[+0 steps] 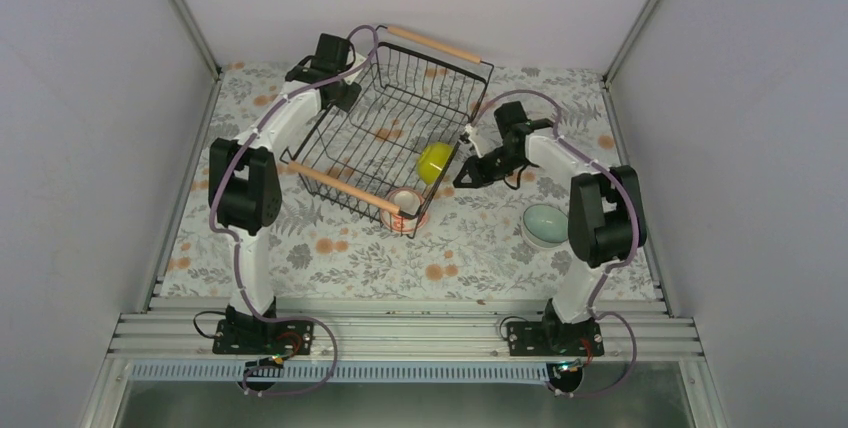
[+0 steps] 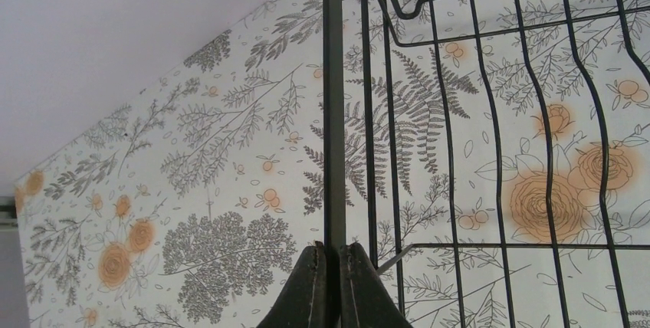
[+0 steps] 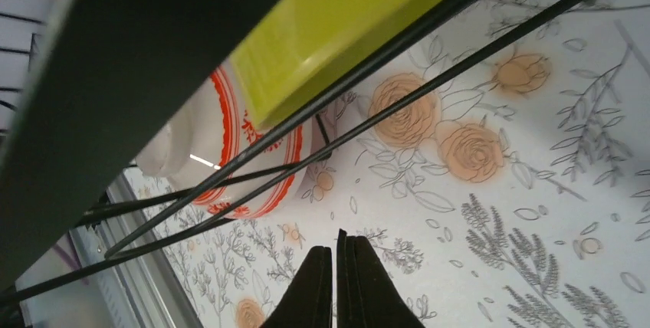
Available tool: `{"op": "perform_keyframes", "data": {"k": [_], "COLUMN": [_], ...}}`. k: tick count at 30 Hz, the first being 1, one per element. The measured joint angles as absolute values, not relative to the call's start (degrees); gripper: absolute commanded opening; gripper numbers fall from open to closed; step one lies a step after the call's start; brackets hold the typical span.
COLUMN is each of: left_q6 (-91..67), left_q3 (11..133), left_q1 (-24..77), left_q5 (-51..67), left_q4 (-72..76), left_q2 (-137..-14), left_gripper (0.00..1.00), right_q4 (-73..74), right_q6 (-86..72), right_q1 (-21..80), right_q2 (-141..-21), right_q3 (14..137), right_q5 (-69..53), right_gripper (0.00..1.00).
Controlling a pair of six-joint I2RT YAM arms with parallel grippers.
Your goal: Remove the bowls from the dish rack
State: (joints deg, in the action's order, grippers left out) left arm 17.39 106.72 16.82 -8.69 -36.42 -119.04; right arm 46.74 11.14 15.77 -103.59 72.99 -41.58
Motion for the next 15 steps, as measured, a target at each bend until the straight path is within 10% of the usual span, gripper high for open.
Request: {"op": "perform_keyframes", "data": {"k": [15], "left_q6": [17.34], "left_q3": [105.32], "left_q1": [16.99], "left_q5": [-9.08], "left_q4": [-35.62], "left_q2": [-118.21], "left_gripper": [0.02], "right_q4": [41.95], "right_q6": [9.19], "right_q1": [12.08], "right_q2": [-104.38], "right_q3": [74.81], "right_q5": [-47.29], "right_gripper": [0.04]}}
